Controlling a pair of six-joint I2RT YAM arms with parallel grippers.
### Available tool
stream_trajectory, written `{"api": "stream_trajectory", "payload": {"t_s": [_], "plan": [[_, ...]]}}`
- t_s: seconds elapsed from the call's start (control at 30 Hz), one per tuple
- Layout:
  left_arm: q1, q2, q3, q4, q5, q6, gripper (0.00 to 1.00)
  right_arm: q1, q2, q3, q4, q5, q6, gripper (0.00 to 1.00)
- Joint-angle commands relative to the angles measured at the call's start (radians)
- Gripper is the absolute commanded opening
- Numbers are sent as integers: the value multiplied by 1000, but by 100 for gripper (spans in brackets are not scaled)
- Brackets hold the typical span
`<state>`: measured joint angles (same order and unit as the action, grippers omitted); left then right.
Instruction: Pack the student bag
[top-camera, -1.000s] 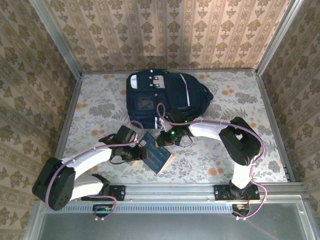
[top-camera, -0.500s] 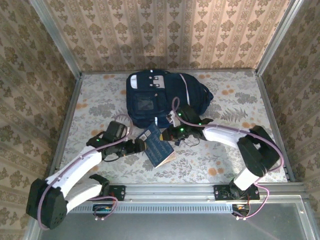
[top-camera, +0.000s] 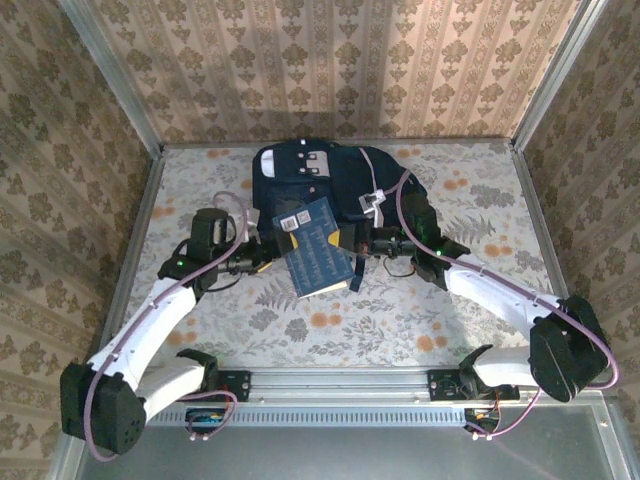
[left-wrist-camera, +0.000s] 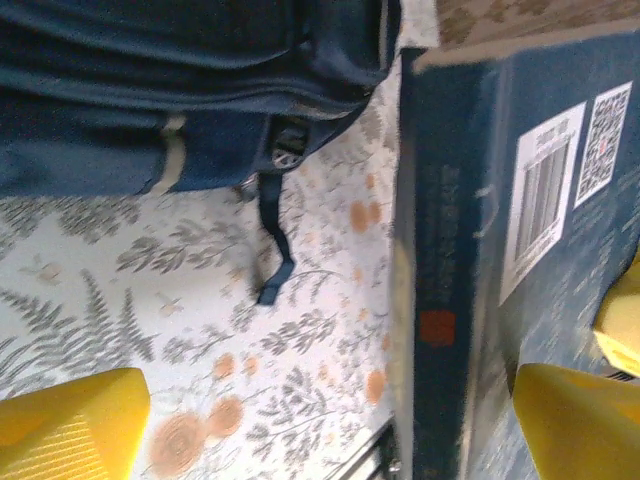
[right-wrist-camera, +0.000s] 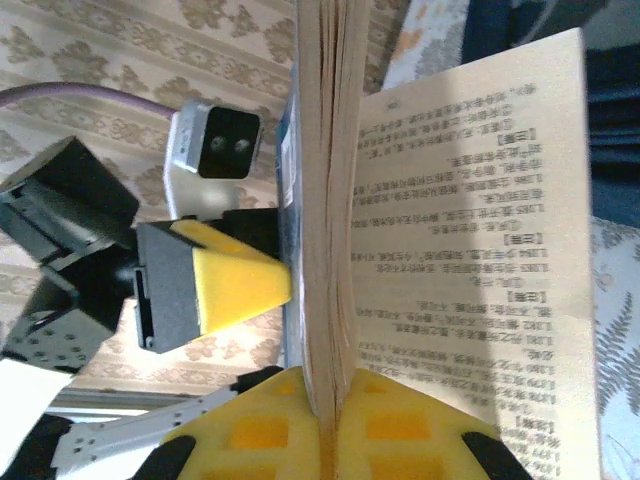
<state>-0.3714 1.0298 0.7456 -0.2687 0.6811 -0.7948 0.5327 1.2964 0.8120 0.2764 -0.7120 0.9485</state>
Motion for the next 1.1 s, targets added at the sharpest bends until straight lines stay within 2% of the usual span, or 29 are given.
{"api": "stream_trajectory", "payload": {"t_s": [0.0, 0.1, 0.23, 0.37, 0.67, 0.7, 0.77, 0.8, 0.93, 1.0, 1.07], "plan": [[8, 35, 60, 154, 84, -76, 94, -6, -28, -26, 130, -52, 95, 0], [8, 69, 69, 257, 106, -142, 87, -12, -47, -31, 136, -46, 102, 0], [-3, 88, 58, 389, 119, -207, 63, -29, -65, -39, 128, -39, 107, 0], [-34, 112, 52, 487, 136, -249, 45, -38, -74, -49, 131, -32, 112, 0], [-62, 127, 46, 571, 140, -270, 19, -67, -69, -62, 136, -28, 117, 3], [-64, 129, 46, 578, 142, -273, 14, -72, -71, -62, 132, -22, 115, 8], [-63, 130, 54, 580, 147, -274, 2, -79, -82, -54, 75, 5, 86, 27], [-60, 128, 60, 571, 147, -271, 0, -83, -95, -48, 27, 33, 60, 39], [-53, 118, 78, 576, 148, -288, 0, -88, -151, -25, -142, 130, -56, 73], [-51, 113, 85, 583, 150, -297, 0, -91, -158, -22, -175, 136, -85, 85], [-51, 110, 87, 607, 155, -313, 0, -97, -149, -28, -166, 115, -83, 91]]}}
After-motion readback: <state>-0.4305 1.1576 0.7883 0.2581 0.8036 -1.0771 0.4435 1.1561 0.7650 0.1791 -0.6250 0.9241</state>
